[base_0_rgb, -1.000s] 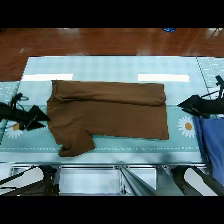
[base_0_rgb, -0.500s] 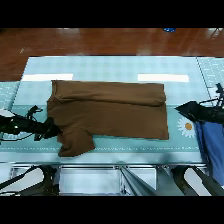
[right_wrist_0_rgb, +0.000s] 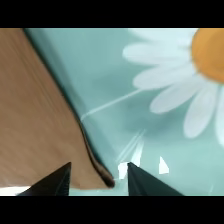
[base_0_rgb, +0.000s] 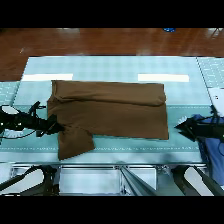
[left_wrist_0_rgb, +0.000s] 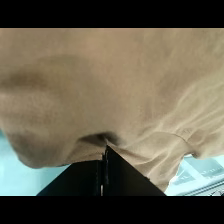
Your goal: Fold the shirts.
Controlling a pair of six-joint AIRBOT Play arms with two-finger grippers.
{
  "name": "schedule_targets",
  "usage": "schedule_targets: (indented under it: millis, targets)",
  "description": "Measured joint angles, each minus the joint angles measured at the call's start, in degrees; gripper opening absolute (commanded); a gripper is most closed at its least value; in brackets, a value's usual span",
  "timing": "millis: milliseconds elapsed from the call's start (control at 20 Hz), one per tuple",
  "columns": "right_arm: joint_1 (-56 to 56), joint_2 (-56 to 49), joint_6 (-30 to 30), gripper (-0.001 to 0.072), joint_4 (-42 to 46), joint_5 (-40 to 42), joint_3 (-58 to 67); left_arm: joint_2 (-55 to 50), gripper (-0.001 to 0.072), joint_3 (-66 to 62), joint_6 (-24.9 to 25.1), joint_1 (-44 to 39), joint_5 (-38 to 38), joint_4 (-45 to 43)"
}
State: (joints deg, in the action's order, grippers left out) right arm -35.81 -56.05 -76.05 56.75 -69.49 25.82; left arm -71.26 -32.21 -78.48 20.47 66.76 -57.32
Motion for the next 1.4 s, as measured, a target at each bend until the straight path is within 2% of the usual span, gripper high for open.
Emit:
schedule_targets:
  millis: [200,250,300,350,450,600,950,1400]
  targets:
    - [7.23,-5.97,0.76,0.0406,-2.71,0.24,-1.55,0.0,0.0017,-0.11,0.02,-0.11,-0.04,-0.02]
    - [9.18,-7.52,1.29,0.0344,-4.96,0.87,-1.66,0.0,0.0017,-0.11,0.04,-0.11,-0.04,0.0]
    - [10.88,-8.87,1.88,0.0214,-6.88,2.14,-1.53,0.0,0.0017,-0.13,0.35,-0.11,-0.04,0.13]
    - [12.57,-10.29,2.84,0.0019,-8.52,4.09,-1.03,-0.02,0.0016,-0.26,0.87,-0.11,-0.13,0.42]
    - [15.02,-12.31,5.73,0.002,-12.33,5.79,1.44,-0.02,0.0016,-1.27,2.51,0.37,-0.81,0.96]
    - [16.46,-13.07,8.83,0.002,-14.56,2.27,8.17,0.0,0.0016,-5.64,4.55,2.16,1.64,2.23]
    - [17.4,-18.34,7.45,0.002,-14.14,0.55,26.45,-4.81,0.0017,-23.58,5.55,0.79,-1.42,11.93]
    - [17.46,-32.96,6.34,0.0035,-16.37,3.69,38.58,-29.03,0.0024,-52.22,-1.64,-6.08,-2.23,15.37]
